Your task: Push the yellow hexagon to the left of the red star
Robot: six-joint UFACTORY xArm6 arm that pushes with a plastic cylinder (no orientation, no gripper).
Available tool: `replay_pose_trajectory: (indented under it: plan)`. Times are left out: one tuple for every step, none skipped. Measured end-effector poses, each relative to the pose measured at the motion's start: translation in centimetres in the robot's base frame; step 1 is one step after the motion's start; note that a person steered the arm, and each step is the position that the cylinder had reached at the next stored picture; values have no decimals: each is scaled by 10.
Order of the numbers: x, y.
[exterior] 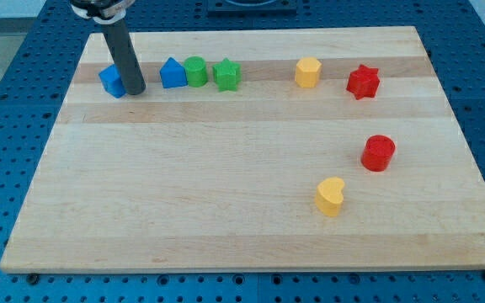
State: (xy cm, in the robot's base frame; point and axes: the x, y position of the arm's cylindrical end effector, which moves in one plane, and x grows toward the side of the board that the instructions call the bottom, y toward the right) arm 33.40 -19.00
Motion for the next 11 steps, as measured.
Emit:
replay_pose_trajectory:
  plan:
    - [18, -1]
    - [101, -43]
    - [131, -64]
    - [45, -79]
    - [12, -79]
    - [-7, -79]
    - [-5, -72]
    - [-5, -16]
    - [-4, -15]
    - [-2, -15]
    - [65, -20]
